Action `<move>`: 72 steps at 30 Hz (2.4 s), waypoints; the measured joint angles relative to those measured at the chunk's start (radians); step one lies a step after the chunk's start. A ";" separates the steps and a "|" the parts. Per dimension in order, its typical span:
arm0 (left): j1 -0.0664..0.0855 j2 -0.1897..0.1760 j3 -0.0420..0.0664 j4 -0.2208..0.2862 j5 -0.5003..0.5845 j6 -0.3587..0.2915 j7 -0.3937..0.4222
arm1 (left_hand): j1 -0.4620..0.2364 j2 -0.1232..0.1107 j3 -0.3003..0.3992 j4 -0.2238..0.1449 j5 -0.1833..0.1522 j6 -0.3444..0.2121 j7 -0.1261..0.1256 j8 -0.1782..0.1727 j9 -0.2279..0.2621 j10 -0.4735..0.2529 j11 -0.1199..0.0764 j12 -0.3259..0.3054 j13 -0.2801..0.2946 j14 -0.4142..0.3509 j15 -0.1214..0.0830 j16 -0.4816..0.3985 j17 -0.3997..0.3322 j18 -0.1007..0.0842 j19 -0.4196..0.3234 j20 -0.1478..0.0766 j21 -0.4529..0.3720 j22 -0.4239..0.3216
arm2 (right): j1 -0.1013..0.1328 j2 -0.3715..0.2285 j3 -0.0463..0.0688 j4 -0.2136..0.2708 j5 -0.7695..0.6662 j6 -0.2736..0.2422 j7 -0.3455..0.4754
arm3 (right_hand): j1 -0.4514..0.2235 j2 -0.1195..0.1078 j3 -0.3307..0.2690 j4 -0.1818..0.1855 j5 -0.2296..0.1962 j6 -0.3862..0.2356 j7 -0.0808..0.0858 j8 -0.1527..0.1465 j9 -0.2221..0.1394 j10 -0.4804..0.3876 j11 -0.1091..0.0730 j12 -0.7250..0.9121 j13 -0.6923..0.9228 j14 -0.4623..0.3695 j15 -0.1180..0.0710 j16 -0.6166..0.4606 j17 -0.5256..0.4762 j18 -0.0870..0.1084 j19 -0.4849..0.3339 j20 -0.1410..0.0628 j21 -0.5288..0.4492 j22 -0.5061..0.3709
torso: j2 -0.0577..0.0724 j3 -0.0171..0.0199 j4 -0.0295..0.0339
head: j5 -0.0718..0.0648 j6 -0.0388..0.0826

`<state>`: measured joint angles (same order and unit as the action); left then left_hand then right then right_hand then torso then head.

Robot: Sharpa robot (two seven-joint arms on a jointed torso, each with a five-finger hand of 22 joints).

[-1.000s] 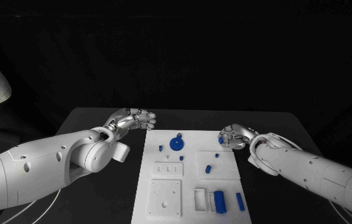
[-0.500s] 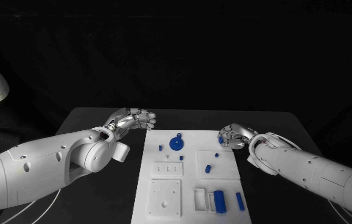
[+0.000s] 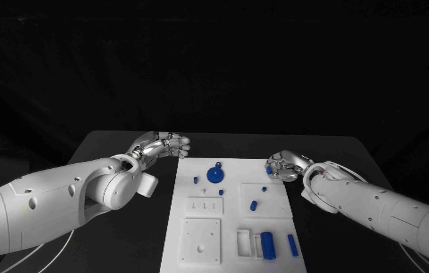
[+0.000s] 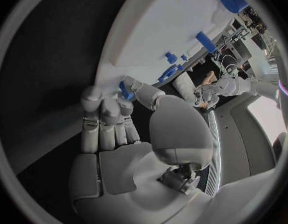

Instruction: Assemble the parts on the task board

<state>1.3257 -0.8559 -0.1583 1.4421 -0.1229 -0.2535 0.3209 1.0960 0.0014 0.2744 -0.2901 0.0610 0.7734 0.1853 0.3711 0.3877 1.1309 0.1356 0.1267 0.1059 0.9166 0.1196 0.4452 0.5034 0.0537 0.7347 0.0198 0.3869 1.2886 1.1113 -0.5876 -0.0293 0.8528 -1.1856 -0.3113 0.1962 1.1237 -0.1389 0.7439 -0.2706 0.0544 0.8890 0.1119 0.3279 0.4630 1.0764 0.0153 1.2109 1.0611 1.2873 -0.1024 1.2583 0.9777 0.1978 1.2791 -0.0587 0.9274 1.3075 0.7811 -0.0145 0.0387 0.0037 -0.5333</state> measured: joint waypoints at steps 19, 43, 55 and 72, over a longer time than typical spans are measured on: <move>0.000 0.000 0.000 0.000 0.000 0.001 -0.001 | 0.000 0.000 0.003 0.003 0.000 0.000 0.000 0.000 0.000 0.000 0.000 0.000 0.000 0.000 0.000 0.000 0.001 -0.001 0.000 0.000 0.000 0.000 | 0.000 -0.001 0.000 0.000 -0.013 -0.001 -0.001 | -0.013 0.013 0.010 0.010 0.000 0.000 0.000 0.031 0.029 0.002 -0.002 0.000 0.000 0.001 -0.015 0.000 0.002 0.000 0.001 0.002 0.002 0.000 | 0.000 0.0014 -0.0007 | -0.002 -0.003; 0.000 -0.001 0.000 0.001 0.000 0.001 -0.001 | 0.000 0.000 0.003 0.003 0.000 0.000 0.000 0.000 0.000 0.007 0.000 0.000 0.000 0.004 0.004 0.000 0.004 -0.008 0.000 0.000 0.000 0.000 | -0.001 -0.005 -0.001 0.023 -0.018 -0.034 -0.035 | -0.037 0.015 -0.013 0.027 0.000 0.015 -0.015 0.066 0.081 0.022 -0.022 0.010 0.000 0.010 -0.032 -0.004 0.005 0.003 0.009 -0.002 0.006 0.000 | 0.000 0.0009 0.0000 | -0.004 -0.005; 0.001 0.013 0.001 -0.012 -0.027 -0.003 -0.025 | -0.070 -0.008 -0.001 0.013 0.013 0.027 -0.016 0.006 0.004 0.060 -0.025 0.008 0.013 0.083 -0.039 0.048 0.044 0.009 0.051 -0.031 0.051 0.016 | 0.010 -0.028 0.004 0.092 -0.043 -0.049 -0.091 | -0.040 0.019 -0.005 0.028 0.000 0.016 -0.016 0.071 0.096 0.024 -0.024 0.010 0.000 0.014 -0.035 -0.004 0.008 0.003 0.013 -0.002 0.006 0.000 | -0.001 0.0000 -0.0006 | -0.003 -0.002; 0.090 0.063 0.004 -0.067 -0.214 0.042 -0.318 | -0.181 -0.032 -0.042 0.057 -0.009 0.096 -0.057 0.021 0.017 0.248 -0.116 0.159 0.161 0.206 -0.170 0.382 0.250 0.016 0.187 -0.137 0.266 0.020 | 0.095 -0.023 0.012 0.295 -0.217 0.019 -0.269 | -0.044 0.015 0.014 0.028 0.000 0.019 -0.019 0.075 0.110 0.026 -0.026 0.009 0.000 0.015 -0.033 -0.004 0.008 0.003 0.018 -0.004 0.006 0.001 | -0.020 -0.0011 -0.0058 | 0.007 0.009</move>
<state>1.4156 -0.7925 -0.1548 1.3751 -0.3371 -0.2111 0.0034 0.9147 -0.0302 0.2321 -0.2331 0.0521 0.8699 0.1282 0.3922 0.4049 1.3791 0.0196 0.2853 0.2666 1.1224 -0.0508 0.8273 0.7537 0.0698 0.9218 -0.1172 0.6533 1.3089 1.2060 -0.6104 -0.0174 1.1476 -1.4027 -0.2926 -0.0726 1.0793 -0.1242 0.7580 -0.2426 0.0543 0.9082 0.0927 0.4026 0.5729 1.1020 -0.0103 1.2202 1.0614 1.3026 -0.1355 1.2544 0.9861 0.2011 1.2972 -0.0628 0.9329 1.3080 0.7615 -0.0155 0.0330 0.0109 -0.5247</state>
